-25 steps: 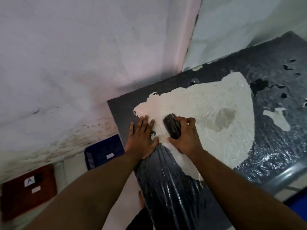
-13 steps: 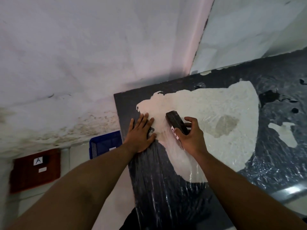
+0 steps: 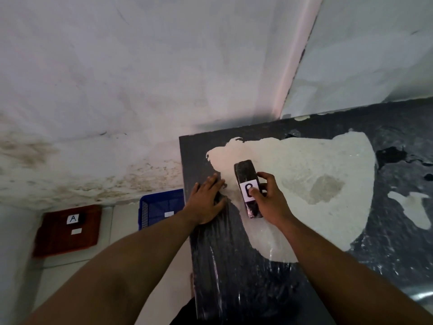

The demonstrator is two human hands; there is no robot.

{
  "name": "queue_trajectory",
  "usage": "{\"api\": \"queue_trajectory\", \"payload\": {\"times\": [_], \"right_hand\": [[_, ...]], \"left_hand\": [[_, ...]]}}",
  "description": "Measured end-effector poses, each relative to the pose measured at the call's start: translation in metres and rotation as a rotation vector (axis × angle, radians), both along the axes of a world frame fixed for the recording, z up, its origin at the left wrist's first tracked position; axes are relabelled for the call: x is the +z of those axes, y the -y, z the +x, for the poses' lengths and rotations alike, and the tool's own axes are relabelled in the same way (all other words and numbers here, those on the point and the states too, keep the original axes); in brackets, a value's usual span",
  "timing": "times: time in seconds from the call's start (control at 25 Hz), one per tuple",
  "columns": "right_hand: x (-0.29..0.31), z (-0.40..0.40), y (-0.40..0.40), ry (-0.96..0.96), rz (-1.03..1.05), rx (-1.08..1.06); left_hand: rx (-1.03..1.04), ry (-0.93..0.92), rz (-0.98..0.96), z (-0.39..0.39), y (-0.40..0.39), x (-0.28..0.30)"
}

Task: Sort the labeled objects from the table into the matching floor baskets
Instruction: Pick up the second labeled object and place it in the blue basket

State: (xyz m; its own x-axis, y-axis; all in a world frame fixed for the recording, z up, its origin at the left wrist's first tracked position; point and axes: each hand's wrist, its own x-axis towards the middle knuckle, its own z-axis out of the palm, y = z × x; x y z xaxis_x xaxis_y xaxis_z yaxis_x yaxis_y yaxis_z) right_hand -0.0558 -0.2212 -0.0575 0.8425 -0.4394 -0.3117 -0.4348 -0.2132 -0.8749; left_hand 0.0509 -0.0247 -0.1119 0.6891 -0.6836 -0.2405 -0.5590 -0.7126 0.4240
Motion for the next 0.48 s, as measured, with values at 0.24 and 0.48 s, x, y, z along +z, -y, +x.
{"api": "queue_trajectory", "payload": {"times": [0.24,0.48], "right_hand": [[0.011,0.004,-0.035,0.113,-0.118,0.040],[0.007,0.028,-0.101,0.148,-0.283,0.142]], "left_hand": [[0.050,-0.013,-0.057,-0.011,-0.038,0.008],[0.135,-0.015,-0.191,0.004,-0.101,0.015]]}}
